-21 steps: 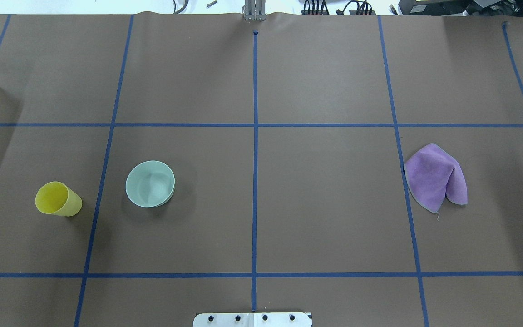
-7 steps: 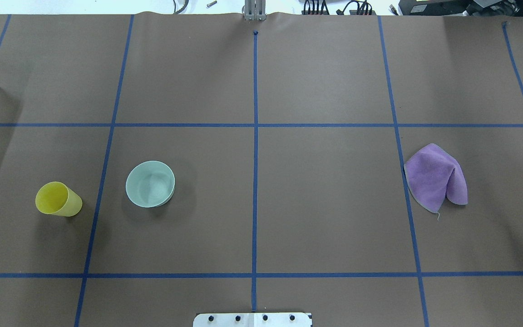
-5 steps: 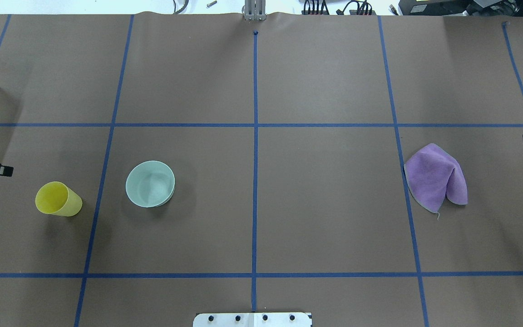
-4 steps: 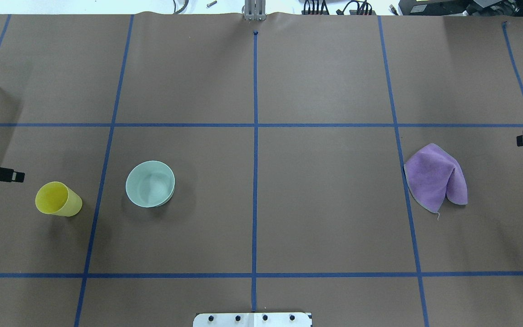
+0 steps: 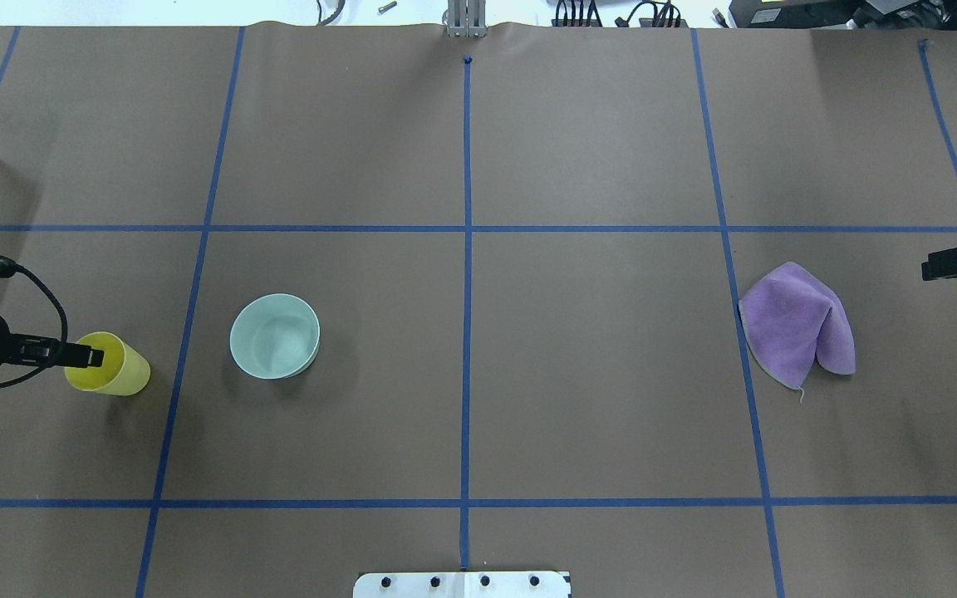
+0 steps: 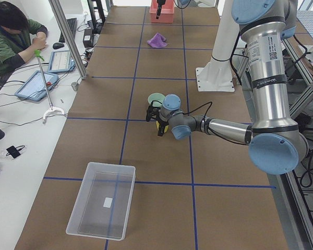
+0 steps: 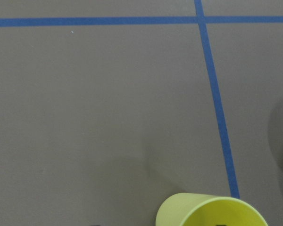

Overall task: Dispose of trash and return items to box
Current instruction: 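Reach the left gripper to the yellow cup while the right nears the cloth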

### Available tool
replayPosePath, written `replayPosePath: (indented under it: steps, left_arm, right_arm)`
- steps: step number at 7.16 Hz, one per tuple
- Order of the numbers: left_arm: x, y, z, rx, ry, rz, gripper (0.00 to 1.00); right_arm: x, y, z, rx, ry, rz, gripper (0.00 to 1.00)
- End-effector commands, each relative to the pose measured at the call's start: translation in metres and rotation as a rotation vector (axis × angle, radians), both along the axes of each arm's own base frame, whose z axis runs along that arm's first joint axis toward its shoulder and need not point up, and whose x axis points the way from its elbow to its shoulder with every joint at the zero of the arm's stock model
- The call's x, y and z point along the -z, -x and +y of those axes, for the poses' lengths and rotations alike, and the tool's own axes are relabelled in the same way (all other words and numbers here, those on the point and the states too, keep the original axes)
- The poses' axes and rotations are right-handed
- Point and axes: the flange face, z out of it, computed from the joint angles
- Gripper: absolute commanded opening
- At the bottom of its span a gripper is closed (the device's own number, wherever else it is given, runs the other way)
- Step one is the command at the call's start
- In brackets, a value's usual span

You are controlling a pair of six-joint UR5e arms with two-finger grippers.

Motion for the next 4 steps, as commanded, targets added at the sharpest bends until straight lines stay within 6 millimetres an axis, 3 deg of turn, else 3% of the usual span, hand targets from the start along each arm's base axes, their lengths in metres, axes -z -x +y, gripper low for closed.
replayPosePath:
  steps: [1, 2, 3, 4]
  left_arm:
    - [-0.002, -0.009, 0.006, -0.020, -0.005, -0.006, 0.00]
    - [0.002, -0.009, 0.006, -0.022, -0.015, -0.002, 0.00]
    - [0.021, 0.001, 0.008, -0.024, -0.031, 0.025, 0.00]
    - [0.026, 0.020, 0.001, -0.036, -0.005, 0.059, 0.00]
  right_arm:
    - [0.001, 0.015, 0.004, 0.032, 0.000, -0.001, 1.00]
    - [0.002, 0.022, 0.006, 0.043, 0.004, -0.005, 1.00]
    - [0.002, 0.028, 0.008, 0.056, 0.005, -0.005, 1.00]
    - [0.002, 0.032, 0.010, 0.067, 0.004, -0.007, 1.00]
